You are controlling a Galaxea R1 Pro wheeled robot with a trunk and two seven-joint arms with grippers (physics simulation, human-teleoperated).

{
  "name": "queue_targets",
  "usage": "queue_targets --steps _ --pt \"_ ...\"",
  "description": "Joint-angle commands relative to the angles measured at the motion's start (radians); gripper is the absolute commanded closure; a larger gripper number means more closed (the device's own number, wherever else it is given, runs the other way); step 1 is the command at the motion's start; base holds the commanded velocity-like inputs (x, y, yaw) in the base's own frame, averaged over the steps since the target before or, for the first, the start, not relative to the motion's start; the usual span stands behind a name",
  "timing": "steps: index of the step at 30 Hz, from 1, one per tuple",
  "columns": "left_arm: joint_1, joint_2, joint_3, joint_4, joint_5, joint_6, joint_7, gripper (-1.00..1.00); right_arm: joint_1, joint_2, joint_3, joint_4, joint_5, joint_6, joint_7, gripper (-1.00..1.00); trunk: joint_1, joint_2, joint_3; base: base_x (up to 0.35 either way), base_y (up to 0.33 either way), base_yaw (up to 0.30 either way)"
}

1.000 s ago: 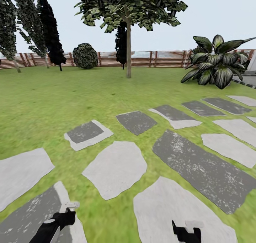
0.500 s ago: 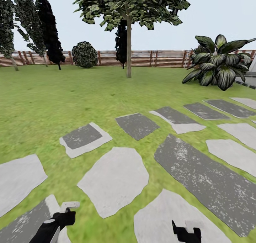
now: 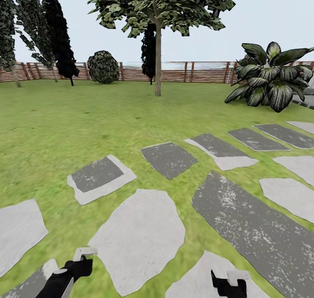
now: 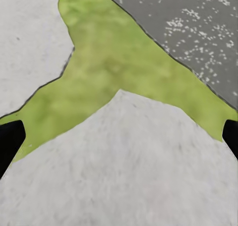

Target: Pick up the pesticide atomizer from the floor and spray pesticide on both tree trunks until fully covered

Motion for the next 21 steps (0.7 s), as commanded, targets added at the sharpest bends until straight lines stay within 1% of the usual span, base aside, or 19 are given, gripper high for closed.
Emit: queue_targets --steps 1,21 --pt "0.0 -0.001 0.004 -0.002 -0.003 0.006 -0.007 1.0 -0.001 0.0 -0.007 0.001 0.009 -0.003 -0.001 -1.0 0.0 0.0 -0.001 0.344 0.0 0.0" --pt "0.0 -0.001 0.004 -0.002 -0.003 0.006 -0.007 1.0 -0.001 0.0 -0.007 0.001 0.009 -0.003 -0.001 -1.0 0.0 0.0 -0.001 0.344 0.0 0.0"
